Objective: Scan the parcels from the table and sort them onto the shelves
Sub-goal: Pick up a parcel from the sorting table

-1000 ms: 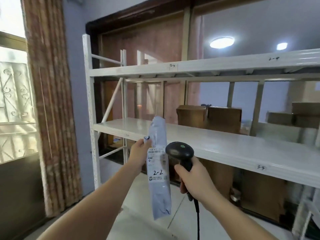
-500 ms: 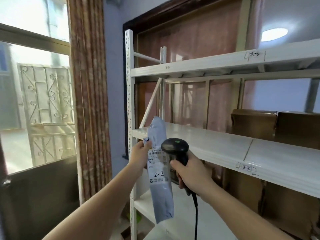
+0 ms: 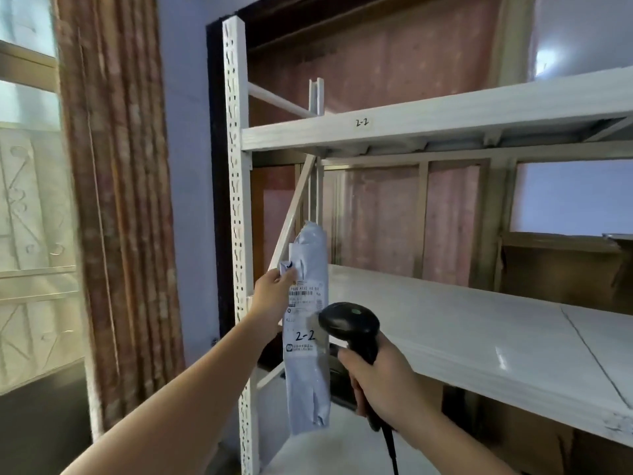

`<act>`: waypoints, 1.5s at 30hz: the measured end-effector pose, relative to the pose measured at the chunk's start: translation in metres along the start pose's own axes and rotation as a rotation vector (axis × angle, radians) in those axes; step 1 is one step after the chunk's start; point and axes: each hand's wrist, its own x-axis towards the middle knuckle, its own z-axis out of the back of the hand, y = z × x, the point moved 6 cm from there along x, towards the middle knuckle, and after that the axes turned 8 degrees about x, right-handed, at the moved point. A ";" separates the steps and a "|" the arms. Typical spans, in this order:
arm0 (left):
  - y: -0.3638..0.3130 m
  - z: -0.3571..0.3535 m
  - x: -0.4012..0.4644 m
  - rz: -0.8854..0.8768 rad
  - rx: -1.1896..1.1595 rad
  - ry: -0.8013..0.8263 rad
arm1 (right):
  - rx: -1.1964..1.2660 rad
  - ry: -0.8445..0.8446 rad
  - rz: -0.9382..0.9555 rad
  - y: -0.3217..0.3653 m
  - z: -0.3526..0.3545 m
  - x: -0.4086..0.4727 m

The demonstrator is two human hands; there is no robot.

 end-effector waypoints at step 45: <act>0.017 -0.179 0.307 -0.445 0.611 0.528 | -0.207 -0.477 -0.220 -0.020 0.015 0.172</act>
